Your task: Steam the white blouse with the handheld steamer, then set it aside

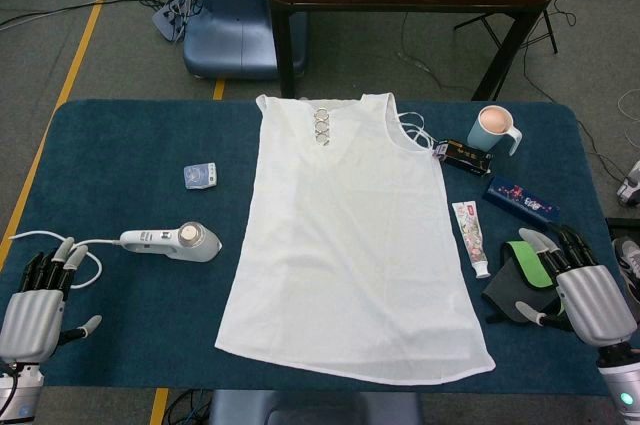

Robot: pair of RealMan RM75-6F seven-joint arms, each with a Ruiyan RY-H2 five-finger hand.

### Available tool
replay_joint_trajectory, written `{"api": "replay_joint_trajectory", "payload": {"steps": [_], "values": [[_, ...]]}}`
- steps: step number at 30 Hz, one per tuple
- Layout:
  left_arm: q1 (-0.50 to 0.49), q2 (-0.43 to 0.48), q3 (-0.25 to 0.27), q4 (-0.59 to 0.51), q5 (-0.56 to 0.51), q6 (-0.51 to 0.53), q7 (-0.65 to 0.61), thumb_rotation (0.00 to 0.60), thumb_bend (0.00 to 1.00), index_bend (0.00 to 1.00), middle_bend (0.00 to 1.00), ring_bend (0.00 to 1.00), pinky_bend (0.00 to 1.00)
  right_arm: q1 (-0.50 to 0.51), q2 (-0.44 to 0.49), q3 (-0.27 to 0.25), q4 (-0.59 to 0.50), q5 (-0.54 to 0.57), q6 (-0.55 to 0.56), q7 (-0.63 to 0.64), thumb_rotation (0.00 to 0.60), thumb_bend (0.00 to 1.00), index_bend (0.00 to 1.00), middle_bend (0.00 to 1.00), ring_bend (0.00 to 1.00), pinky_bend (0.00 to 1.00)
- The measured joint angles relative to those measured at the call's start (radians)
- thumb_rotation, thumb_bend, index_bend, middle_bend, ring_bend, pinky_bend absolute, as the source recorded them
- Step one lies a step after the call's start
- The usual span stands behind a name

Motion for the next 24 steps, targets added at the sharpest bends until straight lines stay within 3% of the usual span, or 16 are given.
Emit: {"api": "replay_joint_trajectory", "payload": {"steps": [7, 13, 24], "values": [[-0.012, 0.001, -0.01, -0.004, 0.001, -0.024, 0.009, 0.6, 0.0, 0.0, 0.0, 0.0, 0.01, -0.002, 0.016, 0.015, -0.004, 0.0, 0.026, 0.006, 0.6, 0.13, 0.01, 0.17, 0.01, 0.0], [-0.066, 0.003, -0.049, -0.003, -0.006, -0.078, 0.015, 0.6, 0.0, 0.0, 0.0, 0.0, 0.01, 0.003, 0.061, 0.048, -0.039, 0.004, 0.055, -0.01, 0.6, 0.13, 0.01, 0.17, 0.01, 0.0], [-0.227, -0.058, -0.138, 0.013, -0.132, -0.278, 0.166, 0.6, 0.0, 0.05, 0.0, 0.0, 0.01, -0.001, 0.098, 0.056, -0.082, 0.016, 0.059, -0.03, 0.6, 0.13, 0.01, 0.17, 0.01, 0.0]]}}
